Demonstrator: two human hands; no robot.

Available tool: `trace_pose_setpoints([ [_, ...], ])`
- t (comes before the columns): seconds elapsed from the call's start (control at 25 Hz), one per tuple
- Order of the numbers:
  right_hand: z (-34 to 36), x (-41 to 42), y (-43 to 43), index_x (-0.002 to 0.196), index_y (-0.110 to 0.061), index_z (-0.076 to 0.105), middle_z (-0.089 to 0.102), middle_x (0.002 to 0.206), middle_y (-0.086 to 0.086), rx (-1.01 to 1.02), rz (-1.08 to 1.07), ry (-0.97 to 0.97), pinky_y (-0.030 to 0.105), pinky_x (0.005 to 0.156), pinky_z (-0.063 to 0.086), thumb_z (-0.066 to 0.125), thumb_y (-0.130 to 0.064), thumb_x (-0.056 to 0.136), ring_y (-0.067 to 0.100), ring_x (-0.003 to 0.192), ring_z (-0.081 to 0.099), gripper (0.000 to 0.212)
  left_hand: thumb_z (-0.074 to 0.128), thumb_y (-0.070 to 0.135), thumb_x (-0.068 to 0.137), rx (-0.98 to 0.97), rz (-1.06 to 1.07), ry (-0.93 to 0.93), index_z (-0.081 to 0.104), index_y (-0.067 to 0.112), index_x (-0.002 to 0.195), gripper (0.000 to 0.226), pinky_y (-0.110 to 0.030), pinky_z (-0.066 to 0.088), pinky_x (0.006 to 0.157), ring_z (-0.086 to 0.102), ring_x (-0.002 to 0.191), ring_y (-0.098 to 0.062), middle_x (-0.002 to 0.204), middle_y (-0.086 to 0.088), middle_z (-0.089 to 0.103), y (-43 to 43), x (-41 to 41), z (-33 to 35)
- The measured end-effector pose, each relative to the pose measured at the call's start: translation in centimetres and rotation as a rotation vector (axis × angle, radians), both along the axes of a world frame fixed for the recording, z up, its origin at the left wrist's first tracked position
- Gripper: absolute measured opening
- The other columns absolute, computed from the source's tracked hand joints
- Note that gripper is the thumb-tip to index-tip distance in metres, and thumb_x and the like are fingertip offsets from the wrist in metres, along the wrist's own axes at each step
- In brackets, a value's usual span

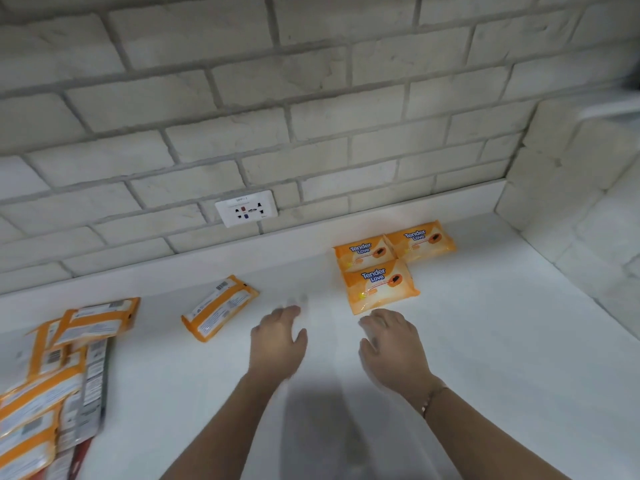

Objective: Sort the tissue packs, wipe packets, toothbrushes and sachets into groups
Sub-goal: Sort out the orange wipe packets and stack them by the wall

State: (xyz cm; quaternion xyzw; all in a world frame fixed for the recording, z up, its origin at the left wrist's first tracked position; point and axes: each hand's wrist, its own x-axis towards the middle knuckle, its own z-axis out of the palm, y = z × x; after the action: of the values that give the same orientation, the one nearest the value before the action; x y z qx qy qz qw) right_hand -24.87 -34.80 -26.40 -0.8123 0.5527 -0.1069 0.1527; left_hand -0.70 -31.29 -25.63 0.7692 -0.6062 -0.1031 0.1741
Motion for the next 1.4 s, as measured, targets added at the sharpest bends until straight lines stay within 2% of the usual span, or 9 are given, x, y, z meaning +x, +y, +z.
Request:
trace_pose_setpoints([
  [0.16,-1.5,3.9,3.3,0.137,-0.024,0.061,0.054,0.148,0.004,0.011,0.055,-0.142,0.042,0.116,0.035,0.049,-0.034,0.092,0.025,0.143,0.044,0.048,0.066,0.036,0.085,-0.098,0.231,-0.056,0.058,0.020,0.137,0.055,-0.048,0.048,0.097,0.059,0.119,-0.037,0.134,-0.011,0.061,-1.9,7.9,3.6],
  [0.32,-3.1,6.6,6.1,0.159,-0.034,0.034,0.020,0.172,0.001,0.043,0.077,-0.025,0.045,0.128,-0.002,0.027,-0.044,0.101,0.022,0.160,0.009,0.059,0.052,0.065,0.089,0.178,0.277,-0.136,0.036,0.031,0.151,0.073,-0.053,0.038,0.109,0.041,0.139,-0.035,0.154,-0.009,0.042,-0.2,13.1,1.9],
  [0.4,-3.5,6.6,6.4,0.159,-0.037,0.031,0.018,0.172,-0.001,0.005,0.064,0.001,0.045,0.126,-0.008,0.023,-0.048,0.100,0.018,0.160,0.005,0.061,0.046,0.070,0.089,0.288,0.222,-0.169,0.028,0.034,0.154,0.076,-0.055,0.042,0.106,0.038,0.139,-0.036,0.154,-0.008,0.038,1.5,13.8,0.4],
  [0.64,-3.4,6.9,6.4,0.157,-0.040,0.034,0.019,0.171,-0.006,-0.010,0.019,0.020,0.042,0.128,-0.005,0.029,-0.049,0.100,0.013,0.159,0.004,0.058,0.056,0.063,0.082,0.291,0.152,-0.282,0.052,0.038,0.134,0.058,-0.047,0.043,0.091,0.051,0.117,-0.026,0.126,0.000,0.053,4.7,11.3,1.6],
  [0.96,-3.5,7.1,6.4,0.152,-0.039,0.042,0.031,0.167,-0.004,-0.037,0.008,0.019,0.045,0.129,0.006,0.037,-0.047,0.098,0.016,0.157,0.015,0.055,0.061,0.063,0.067,0.333,0.093,-0.250,0.047,0.037,0.131,0.070,-0.039,0.040,0.085,0.053,0.110,-0.020,0.112,0.007,0.063,10.4,8.6,2.7],
  [1.04,-3.3,7.2,6.3,0.152,-0.041,0.040,0.027,0.168,-0.006,-0.017,0.013,0.023,0.044,0.129,0.004,0.037,-0.048,0.099,0.014,0.158,0.011,0.054,0.072,0.057,0.059,0.298,0.154,0.064,0.044,0.038,0.130,0.079,-0.036,0.047,0.086,0.057,0.105,-0.018,0.110,0.010,0.064,11.5,8.9,2.9],
  [1.16,-3.3,6.9,6.3,0.151,-0.043,0.040,0.026,0.168,-0.009,0.002,0.008,-0.002,0.041,0.129,0.002,0.039,-0.048,0.099,0.012,0.158,0.010,0.053,0.089,0.042,0.048,0.187,0.308,0.971,0.053,0.032,0.132,0.092,-0.036,0.053,0.084,0.072,0.095,-0.021,0.114,0.000,0.073,12.1,10.4,4.4],
  [1.28,-3.2,6.8,6.2,0.149,-0.044,0.042,0.028,0.166,-0.010,0.010,-0.001,-0.025,0.040,0.128,0.003,0.041,-0.049,0.097,0.011,0.157,0.012,0.052,0.094,0.037,0.052,0.136,0.187,1.835,0.060,0.016,0.139,0.095,-0.043,0.055,0.087,0.072,0.103,-0.032,0.126,-0.017,0.070,13.0,9.9,6.8],
  [1.4,-3.3,6.9,6.1,0.148,-0.044,0.044,0.031,0.165,-0.010,-0.010,0.003,-0.035,0.040,0.127,0.004,0.045,-0.050,0.096,0.012,0.156,0.016,0.052,0.090,0.045,0.061,0.134,0.010,2.198,0.065,0.014,0.136,0.086,-0.046,0.052,0.090,0.068,0.108,-0.040,0.135,-0.027,0.062,13.6,7.5,8.9],
])
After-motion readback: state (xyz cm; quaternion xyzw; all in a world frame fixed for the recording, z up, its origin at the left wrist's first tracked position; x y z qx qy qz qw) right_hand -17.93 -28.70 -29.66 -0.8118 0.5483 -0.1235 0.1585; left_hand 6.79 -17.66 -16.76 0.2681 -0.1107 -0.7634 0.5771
